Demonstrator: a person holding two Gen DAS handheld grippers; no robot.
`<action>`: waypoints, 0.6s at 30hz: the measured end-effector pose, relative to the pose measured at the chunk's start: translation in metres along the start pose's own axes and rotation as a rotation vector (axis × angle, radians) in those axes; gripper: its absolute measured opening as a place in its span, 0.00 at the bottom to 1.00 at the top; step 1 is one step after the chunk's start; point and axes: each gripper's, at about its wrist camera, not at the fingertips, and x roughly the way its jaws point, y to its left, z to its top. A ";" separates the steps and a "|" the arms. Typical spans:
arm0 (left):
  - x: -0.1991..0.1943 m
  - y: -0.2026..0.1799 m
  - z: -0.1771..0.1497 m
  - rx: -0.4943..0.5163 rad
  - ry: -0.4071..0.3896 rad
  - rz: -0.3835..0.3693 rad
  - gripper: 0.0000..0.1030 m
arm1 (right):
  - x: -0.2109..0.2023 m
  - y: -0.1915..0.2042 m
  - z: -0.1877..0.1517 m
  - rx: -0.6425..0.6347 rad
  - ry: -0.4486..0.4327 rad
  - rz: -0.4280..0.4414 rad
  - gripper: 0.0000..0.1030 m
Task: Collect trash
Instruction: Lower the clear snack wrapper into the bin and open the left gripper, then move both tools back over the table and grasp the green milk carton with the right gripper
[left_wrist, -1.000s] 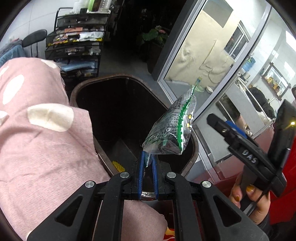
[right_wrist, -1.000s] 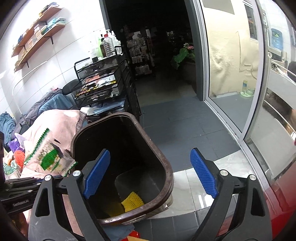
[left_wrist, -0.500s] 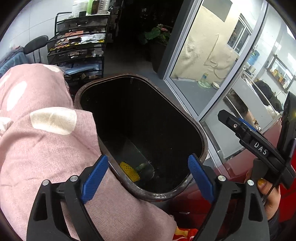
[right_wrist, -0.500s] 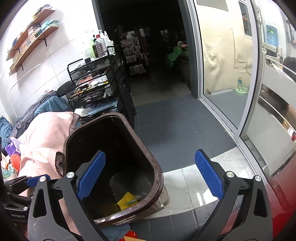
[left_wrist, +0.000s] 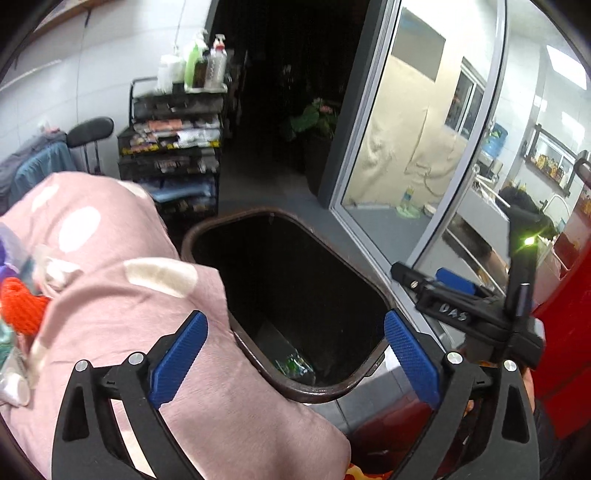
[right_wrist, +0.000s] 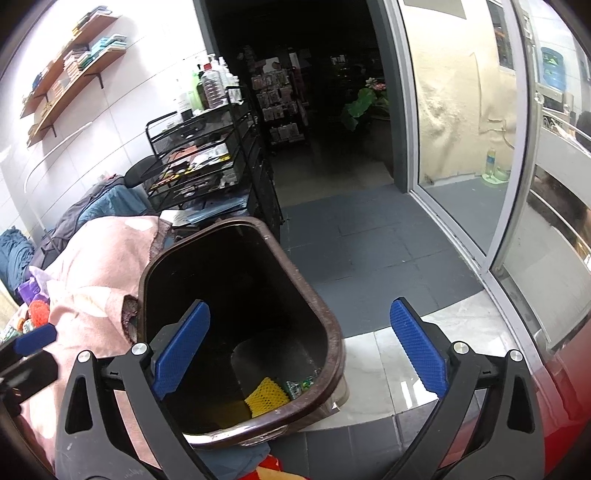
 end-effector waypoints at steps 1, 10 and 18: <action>-0.004 0.000 0.000 -0.001 -0.014 0.005 0.93 | 0.000 0.003 0.000 -0.005 0.003 0.006 0.94; -0.043 0.012 -0.005 -0.008 -0.115 0.071 0.95 | -0.002 0.032 -0.002 -0.047 0.004 0.053 0.94; -0.069 0.040 -0.019 -0.083 -0.145 0.120 0.95 | -0.009 0.074 -0.004 -0.117 -0.003 0.134 0.94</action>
